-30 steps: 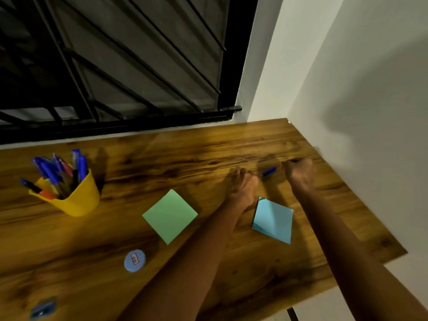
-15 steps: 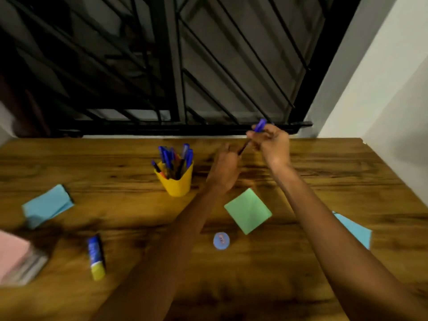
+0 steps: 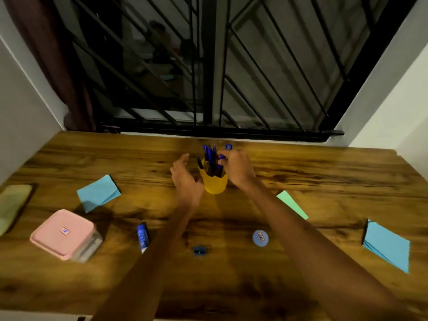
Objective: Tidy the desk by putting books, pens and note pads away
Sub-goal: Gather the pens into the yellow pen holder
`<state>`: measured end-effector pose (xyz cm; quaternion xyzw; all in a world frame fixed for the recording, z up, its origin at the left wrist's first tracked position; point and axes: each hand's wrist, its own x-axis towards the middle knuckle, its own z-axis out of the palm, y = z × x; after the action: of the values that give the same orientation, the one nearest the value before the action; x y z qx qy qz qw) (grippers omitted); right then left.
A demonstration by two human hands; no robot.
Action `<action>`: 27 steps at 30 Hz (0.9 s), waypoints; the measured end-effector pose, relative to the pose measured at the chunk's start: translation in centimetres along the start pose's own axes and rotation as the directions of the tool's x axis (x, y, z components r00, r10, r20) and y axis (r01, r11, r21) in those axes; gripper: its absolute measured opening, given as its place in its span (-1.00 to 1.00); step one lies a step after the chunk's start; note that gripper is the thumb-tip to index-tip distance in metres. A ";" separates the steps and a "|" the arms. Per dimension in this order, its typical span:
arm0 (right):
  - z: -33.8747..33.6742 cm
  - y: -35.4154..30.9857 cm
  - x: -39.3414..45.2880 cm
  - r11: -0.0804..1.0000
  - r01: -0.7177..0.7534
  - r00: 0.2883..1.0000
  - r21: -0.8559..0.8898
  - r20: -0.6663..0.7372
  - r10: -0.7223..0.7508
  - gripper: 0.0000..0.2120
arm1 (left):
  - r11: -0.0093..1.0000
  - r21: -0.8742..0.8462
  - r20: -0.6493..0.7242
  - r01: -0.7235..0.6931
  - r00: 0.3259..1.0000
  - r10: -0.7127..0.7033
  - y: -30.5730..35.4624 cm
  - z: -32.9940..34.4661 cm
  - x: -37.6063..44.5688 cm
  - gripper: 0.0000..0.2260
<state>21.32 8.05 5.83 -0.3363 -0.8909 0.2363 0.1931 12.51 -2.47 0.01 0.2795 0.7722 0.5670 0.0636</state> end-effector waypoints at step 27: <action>-8.4 14.5 -10.8 0.605 -0.291 0.739 0.741 -0.227 0.634 -0.64 | 0.993 -0.114 0.410 0.004 0.911 0.043 11.1 14.1 -8.3 -0.36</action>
<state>40.51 12.64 2.65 -0.5178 -0.5476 0.4902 0.4379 29.31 7.40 3.40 0.3963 0.7055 0.5387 0.2346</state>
